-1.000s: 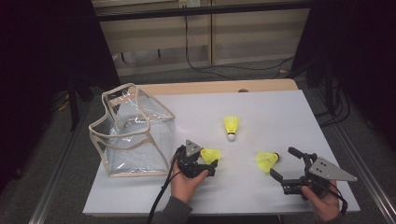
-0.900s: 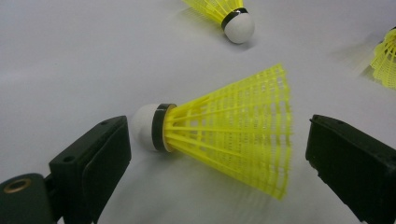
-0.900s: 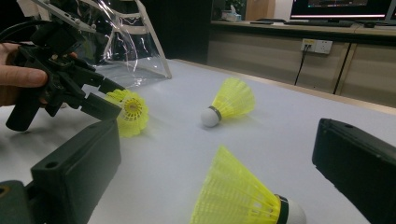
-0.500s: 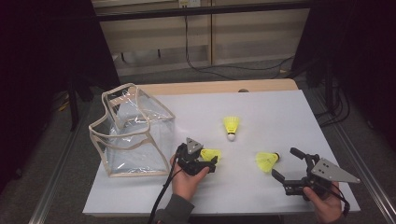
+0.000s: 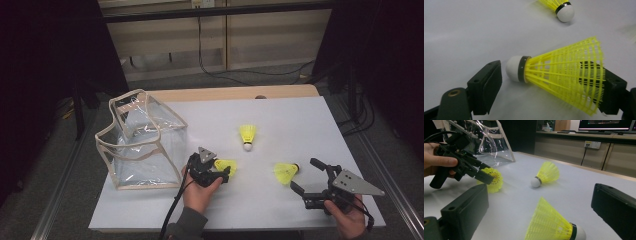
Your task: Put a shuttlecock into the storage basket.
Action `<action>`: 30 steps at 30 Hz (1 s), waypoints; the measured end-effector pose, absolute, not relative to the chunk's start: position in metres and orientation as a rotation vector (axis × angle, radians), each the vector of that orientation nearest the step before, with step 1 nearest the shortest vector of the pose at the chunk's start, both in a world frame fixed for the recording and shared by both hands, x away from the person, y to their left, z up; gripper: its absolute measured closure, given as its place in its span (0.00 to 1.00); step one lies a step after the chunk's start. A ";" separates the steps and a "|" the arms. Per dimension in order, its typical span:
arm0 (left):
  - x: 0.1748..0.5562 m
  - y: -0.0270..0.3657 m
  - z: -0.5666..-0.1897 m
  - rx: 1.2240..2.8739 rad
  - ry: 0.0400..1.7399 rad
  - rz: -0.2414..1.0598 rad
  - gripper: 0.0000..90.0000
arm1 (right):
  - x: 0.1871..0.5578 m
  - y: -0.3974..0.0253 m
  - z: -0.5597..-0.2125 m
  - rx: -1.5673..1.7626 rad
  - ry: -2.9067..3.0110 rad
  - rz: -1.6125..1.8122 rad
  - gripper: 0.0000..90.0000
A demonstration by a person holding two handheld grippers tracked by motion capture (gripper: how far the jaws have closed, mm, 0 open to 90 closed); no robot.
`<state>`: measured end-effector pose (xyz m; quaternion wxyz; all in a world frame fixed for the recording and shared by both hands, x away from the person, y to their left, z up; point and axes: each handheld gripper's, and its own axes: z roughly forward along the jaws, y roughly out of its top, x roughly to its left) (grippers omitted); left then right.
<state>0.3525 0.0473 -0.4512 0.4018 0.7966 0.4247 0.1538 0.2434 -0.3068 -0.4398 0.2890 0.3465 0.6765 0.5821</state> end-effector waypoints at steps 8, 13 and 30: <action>0.353 0.049 -0.451 2.020 1.086 0.396 0.25 | 0.244 -0.307 -0.440 0.942 1.794 1.580 0.01; 0.354 0.051 -0.451 2.034 1.085 0.397 0.28 | 0.245 -0.308 -0.440 0.949 1.794 1.579 0.01; 0.355 0.054 -0.455 2.063 1.125 0.468 0.49 | 0.244 -0.307 -0.440 0.942 1.793 1.585 0.01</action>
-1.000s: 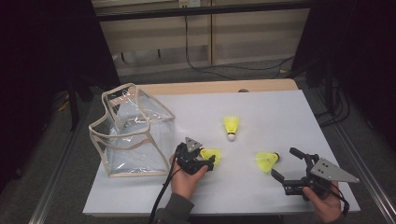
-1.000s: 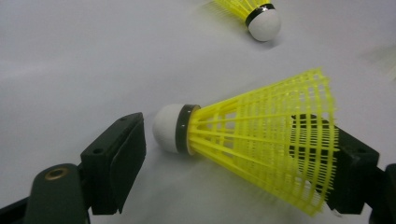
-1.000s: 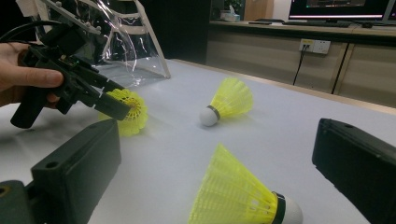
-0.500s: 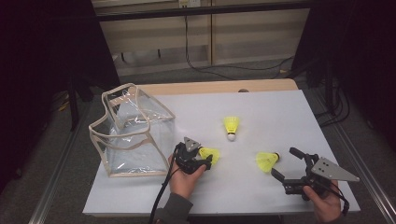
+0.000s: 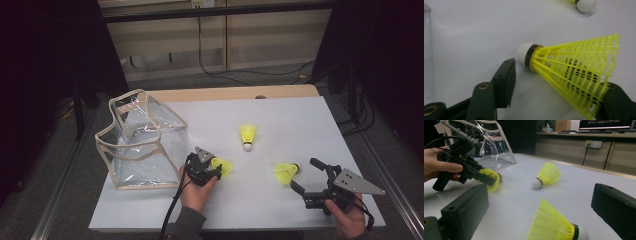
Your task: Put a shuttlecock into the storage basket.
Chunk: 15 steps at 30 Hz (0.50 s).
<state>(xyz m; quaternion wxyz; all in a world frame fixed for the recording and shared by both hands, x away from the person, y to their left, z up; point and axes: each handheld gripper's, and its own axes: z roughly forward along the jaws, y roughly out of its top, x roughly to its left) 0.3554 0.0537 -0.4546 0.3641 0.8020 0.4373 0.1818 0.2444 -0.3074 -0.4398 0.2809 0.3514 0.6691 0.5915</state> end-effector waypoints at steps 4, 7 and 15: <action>0.356 0.053 -0.456 2.055 1.126 0.473 0.54 | 0.244 -0.308 -0.440 0.947 1.791 1.587 0.01; 0.357 0.052 -0.456 2.048 1.134 0.476 0.56 | 0.244 -0.308 -0.439 0.945 1.789 1.587 0.01; 0.358 0.055 -0.455 2.021 1.161 0.447 0.72 | 0.244 -0.308 -0.439 0.943 1.790 1.590 0.01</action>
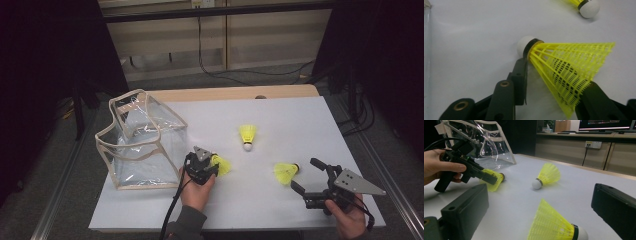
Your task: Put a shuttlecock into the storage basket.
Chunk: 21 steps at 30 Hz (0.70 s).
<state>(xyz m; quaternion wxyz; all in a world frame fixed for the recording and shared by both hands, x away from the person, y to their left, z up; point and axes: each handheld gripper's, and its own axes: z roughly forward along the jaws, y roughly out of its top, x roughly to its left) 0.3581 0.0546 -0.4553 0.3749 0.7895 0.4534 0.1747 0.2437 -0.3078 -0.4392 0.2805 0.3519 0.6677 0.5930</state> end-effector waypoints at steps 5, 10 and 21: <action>0.358 0.055 -0.455 2.016 1.149 0.422 0.80 | 0.244 -0.308 -0.439 0.942 1.788 1.587 0.01; 0.357 0.055 -0.453 2.007 1.154 0.379 0.89 | 0.243 -0.308 -0.439 0.946 1.786 1.589 0.01; 0.355 0.057 -0.447 1.991 1.162 0.281 0.97 | 0.244 -0.308 -0.438 0.940 1.781 1.592 0.01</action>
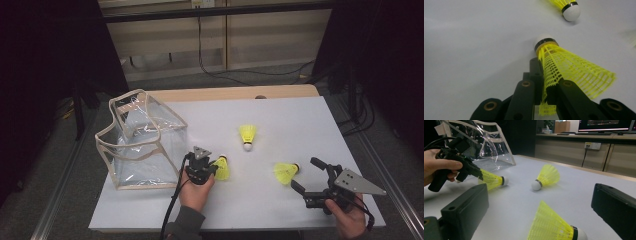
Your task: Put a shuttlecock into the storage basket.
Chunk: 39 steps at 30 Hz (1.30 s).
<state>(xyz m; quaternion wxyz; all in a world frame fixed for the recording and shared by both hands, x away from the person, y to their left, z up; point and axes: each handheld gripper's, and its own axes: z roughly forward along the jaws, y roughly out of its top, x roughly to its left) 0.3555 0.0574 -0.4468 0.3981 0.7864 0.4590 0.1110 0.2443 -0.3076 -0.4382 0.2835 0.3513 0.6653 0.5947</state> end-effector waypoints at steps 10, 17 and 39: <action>0.355 0.060 -0.444 1.999 1.173 0.220 0.98 | 0.246 -0.307 -0.438 0.944 1.784 1.592 0.01; 0.354 0.062 -0.440 2.007 1.167 0.182 0.98 | 0.247 -0.305 -0.438 0.934 1.785 1.596 0.01; 0.350 0.062 -0.407 2.017 1.124 0.054 0.98 | 0.248 -0.307 -0.441 0.951 1.783 1.610 0.01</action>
